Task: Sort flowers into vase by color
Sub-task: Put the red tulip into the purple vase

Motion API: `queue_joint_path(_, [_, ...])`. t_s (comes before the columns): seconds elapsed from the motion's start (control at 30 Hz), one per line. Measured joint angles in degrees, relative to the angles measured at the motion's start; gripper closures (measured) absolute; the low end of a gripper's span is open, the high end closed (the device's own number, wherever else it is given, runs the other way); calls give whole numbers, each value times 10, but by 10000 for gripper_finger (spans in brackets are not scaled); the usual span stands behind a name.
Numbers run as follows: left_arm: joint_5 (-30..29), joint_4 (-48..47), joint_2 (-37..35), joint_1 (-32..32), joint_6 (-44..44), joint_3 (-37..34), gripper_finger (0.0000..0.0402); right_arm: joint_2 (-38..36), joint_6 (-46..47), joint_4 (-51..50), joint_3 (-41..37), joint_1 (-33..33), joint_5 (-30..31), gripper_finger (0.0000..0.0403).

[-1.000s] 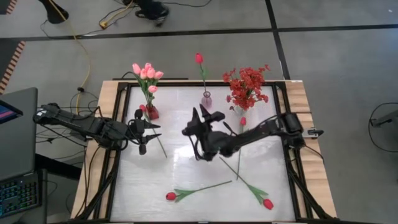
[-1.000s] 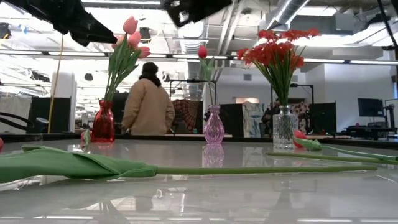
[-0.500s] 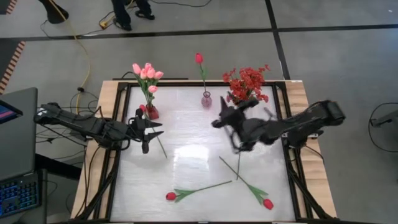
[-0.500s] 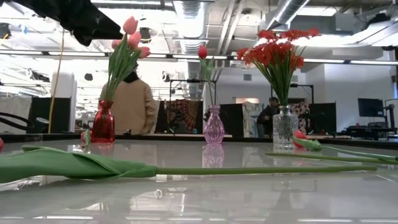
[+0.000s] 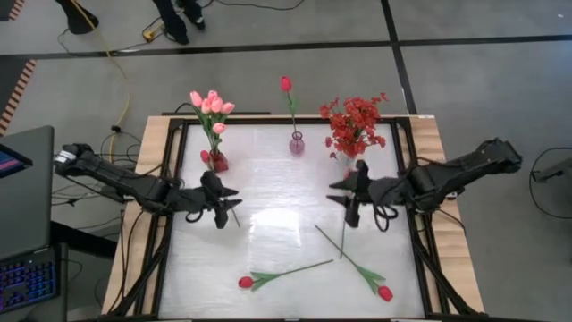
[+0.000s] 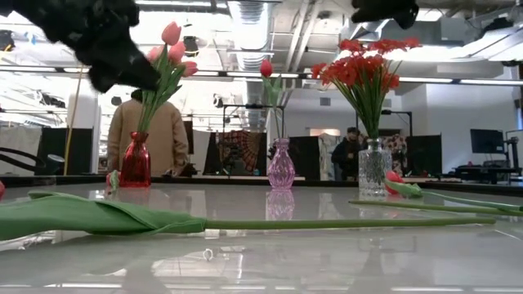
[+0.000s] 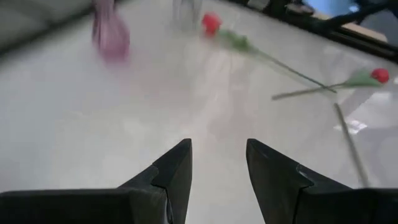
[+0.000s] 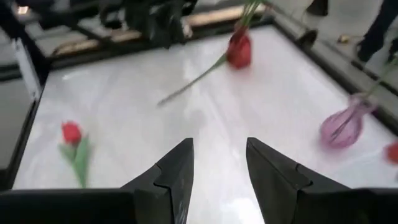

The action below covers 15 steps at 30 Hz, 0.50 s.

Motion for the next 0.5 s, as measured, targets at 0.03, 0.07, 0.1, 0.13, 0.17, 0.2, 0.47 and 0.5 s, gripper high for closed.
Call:
queue_joint_path(0.03, [3,-16,4,-4,-53,0,262,6,3,-4,0,3,-1,227])
queue_joint_path(0.07, [14,-36,7,-9,-107,0,262,14,4,-10,0,4,-1,227])
queue_joint_path(0.1, [26,-57,10,-15,-160,0,262,22,3,-17,0,6,-1,227])
queue_joint_path(0.13, [41,-77,11,-20,-214,0,262,31,-4,-20,-1,6,-1,227])
queue_joint_path(0.17, [51,-99,11,-26,-267,0,262,40,-14,-18,-1,5,-1,227])
queue_joint_path(0.2, [55,-120,10,-31,-313,0,262,49,-25,-18,-1,4,-1,227])
queue_joint_path(0.47, [7,-293,14,-22,-597,0,262,107,-94,-19,-1,-12,-4,227])
queue_joint_path(0.5, [7,-306,18,-18,-617,0,262,112,-97,-22,-1,-12,-9,227])
